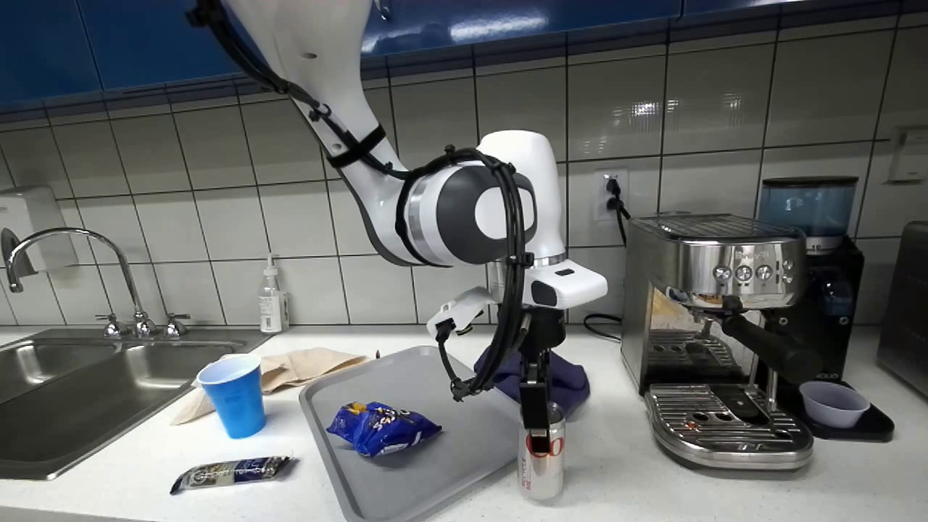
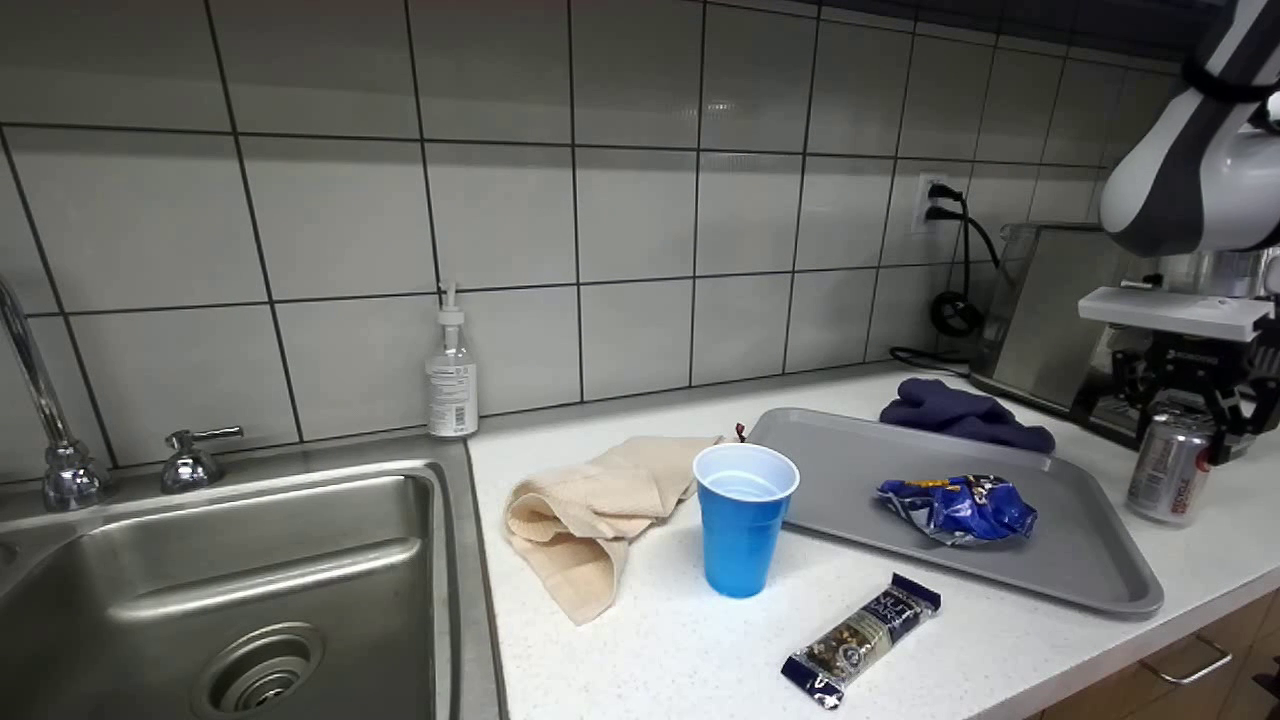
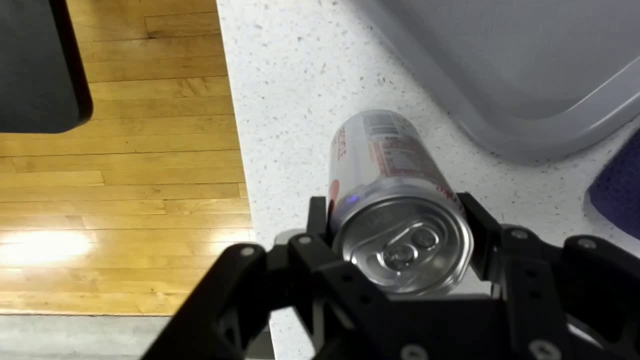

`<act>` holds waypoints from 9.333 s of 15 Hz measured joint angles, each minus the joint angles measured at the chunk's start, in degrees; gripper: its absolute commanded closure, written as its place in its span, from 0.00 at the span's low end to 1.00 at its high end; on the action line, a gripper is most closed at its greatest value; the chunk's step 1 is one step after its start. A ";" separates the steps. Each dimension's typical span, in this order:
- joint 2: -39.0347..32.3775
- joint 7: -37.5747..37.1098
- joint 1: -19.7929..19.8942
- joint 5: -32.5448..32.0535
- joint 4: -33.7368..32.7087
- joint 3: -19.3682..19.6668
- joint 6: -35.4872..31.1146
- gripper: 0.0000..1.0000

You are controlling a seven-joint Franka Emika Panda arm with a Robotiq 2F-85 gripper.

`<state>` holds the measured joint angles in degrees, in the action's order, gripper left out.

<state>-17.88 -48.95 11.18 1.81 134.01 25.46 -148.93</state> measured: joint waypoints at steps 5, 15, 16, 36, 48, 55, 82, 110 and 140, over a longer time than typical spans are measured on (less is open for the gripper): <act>-0.91 0.00 -0.14 0.00 0.36 0.00 -1.29 0.11; -0.85 -1.43 -1.17 -1.86 0.16 0.05 -1.63 0.00; -0.71 -1.43 -1.25 -1.96 0.09 0.05 -1.58 0.00; 4.65 -2.72 -3.53 -4.05 -0.43 -1.85 3.48 0.00; 0.99 -9.41 -3.69 -0.02 -6.27 -7.08 3.44 0.00; -6.87 -14.56 -4.67 0.58 -13.89 -7.77 2.63 0.00; -19.09 -18.61 -5.12 5.65 -28.12 -8.67 1.74 0.00; -31.85 -18.61 -5.20 5.87 -40.20 -8.92 0.25 0.66; -24.13 -16.47 -6.31 5.69 -38.57 -8.60 0.94 0.97</act>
<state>-42.01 -65.42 4.88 7.50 95.44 16.86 -147.98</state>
